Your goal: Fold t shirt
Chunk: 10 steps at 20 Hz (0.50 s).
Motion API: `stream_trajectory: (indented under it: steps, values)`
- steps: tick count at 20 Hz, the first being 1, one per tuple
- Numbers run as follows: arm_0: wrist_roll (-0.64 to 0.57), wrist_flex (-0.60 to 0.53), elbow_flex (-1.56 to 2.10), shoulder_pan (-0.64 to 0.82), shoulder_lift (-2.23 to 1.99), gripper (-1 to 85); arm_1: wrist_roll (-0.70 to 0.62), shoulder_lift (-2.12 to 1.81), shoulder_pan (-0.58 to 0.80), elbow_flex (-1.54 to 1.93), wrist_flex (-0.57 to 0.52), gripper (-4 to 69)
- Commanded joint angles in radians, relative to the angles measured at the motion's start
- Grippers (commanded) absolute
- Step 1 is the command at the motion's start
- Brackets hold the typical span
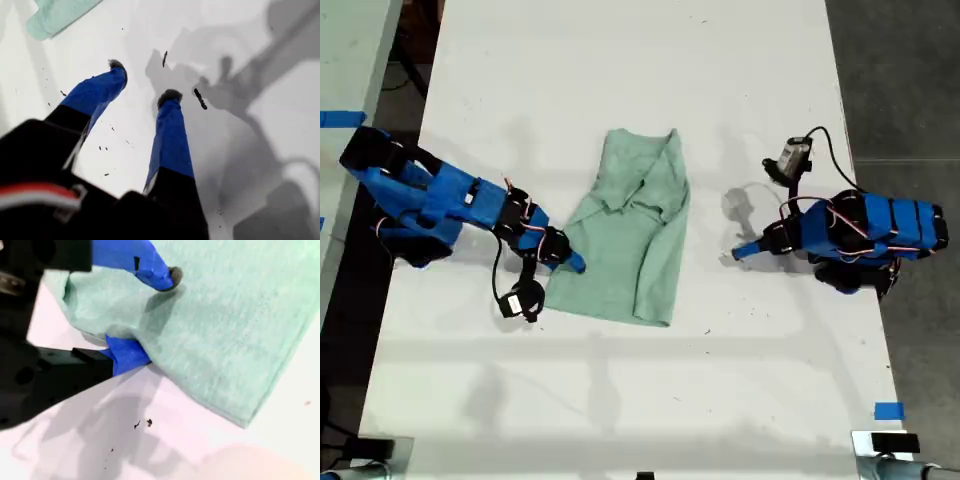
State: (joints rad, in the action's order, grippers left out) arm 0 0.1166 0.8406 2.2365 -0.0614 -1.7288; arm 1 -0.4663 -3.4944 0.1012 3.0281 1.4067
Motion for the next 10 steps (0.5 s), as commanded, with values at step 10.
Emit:
stream_trajectory:
  steps: [10]
  values:
    - [0.052, 0.097, -0.209, -0.015, 0.051, -0.1, -0.014, -0.009, 0.005, 0.049, -0.005, 16.8]
